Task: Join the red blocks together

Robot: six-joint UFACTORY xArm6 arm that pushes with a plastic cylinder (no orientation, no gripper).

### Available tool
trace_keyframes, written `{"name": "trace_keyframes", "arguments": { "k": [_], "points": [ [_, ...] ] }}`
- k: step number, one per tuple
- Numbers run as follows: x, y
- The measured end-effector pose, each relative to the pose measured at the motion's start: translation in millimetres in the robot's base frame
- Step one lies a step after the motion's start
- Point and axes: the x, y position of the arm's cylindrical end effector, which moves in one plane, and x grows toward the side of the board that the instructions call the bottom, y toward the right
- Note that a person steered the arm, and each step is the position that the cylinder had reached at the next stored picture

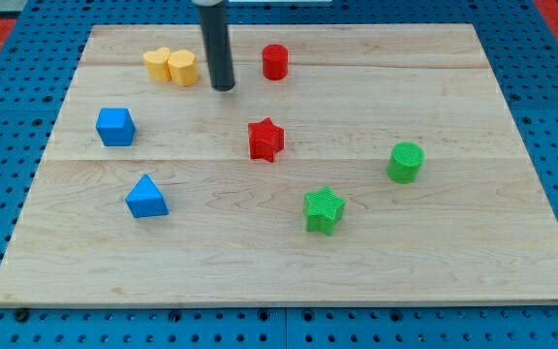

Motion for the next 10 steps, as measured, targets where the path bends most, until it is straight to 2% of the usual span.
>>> {"name": "trace_keyframes", "arguments": {
  "k": [1, 2, 4, 5, 6, 7, 8, 9, 10],
  "points": [
    [-38.7, -4.1],
    [-43.6, 77.7],
    [-21.0, 137.0],
    [10.5, 131.6],
    [7.9, 120.9],
    [69.6, 157.2],
    [145.7, 100.0],
    [139.8, 50.9],
    [114.4, 46.5]
  ]
}}
